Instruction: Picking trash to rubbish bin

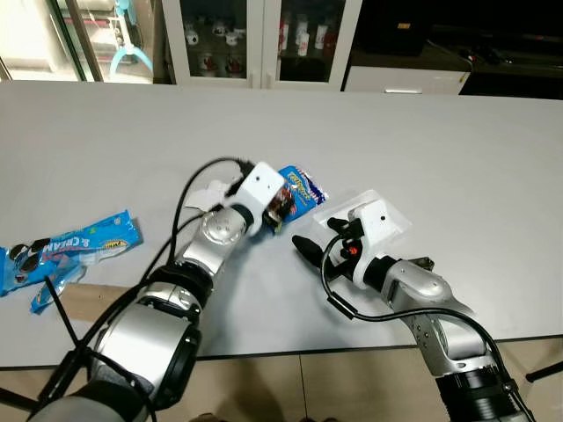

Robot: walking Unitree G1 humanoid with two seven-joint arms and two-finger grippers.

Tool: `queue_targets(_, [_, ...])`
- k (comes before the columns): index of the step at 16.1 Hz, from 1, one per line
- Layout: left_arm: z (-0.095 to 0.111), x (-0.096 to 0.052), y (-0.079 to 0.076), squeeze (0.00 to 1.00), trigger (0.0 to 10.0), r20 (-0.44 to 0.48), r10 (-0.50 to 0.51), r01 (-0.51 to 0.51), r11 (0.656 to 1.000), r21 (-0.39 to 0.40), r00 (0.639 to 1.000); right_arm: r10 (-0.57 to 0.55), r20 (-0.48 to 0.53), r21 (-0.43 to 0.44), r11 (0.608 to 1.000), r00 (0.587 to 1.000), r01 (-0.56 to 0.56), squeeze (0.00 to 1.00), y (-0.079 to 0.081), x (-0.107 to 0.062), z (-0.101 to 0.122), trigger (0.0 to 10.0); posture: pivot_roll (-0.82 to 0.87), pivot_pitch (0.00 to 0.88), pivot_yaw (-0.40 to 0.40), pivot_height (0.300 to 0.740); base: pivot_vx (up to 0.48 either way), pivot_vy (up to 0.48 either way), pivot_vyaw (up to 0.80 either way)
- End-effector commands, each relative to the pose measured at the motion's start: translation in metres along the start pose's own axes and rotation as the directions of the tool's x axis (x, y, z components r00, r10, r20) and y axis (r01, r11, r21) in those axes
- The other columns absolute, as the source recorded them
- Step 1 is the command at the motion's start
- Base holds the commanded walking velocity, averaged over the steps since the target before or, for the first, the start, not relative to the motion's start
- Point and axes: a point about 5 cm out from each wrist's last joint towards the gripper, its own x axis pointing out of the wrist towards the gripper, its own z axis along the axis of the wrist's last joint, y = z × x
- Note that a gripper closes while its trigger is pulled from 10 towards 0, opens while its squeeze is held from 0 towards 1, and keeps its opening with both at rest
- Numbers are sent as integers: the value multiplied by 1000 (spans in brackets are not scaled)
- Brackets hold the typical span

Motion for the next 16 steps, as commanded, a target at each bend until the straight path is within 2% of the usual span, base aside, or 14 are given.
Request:
queue_targets(1, [-4,1,-7,0,10000,-23,-40,39,998,-57,999,15,0,4,1000,1000,-15,0,2,-2,1,10000,-102,48,-41,740,0,0,0])
queue_targets(5, [-11,1,-26,0,10000,-9,-144,141,979,-146,990,16,-2,3,1000,1000,-16,0,2,-3,1,10000,-105,50,-43,740,0,0,0])
queue_targets(8, [-16,-1,-27,0,10000,-39,-155,148,978,-146,987,20,3,6,1000,1000,-20,0,3,-3,1,10000,-107,51,-43,740,0,0,0])
queue_targets(11, [-19,-1,-21,0,10000,-82,-95,94,995,-21,992,24,3,6,1000,1000,-24,0,3,-4,1,10000,-105,54,-46,740,0,0,0])
queue_targets(13, [-21,-2,-19,0,10000,-109,-61,63,998,19,992,27,4,6,1000,1000,-27,0,4,-3,1,10000,-106,54,-45,740,0,0,0])
queue_targets(16, [-24,-2,-20,0,10000,-125,-53,56,998,26,991,29,3,6,1000,1000,-29,0,4,-3,1,10000,-107,52,-44,740,0,0,0])
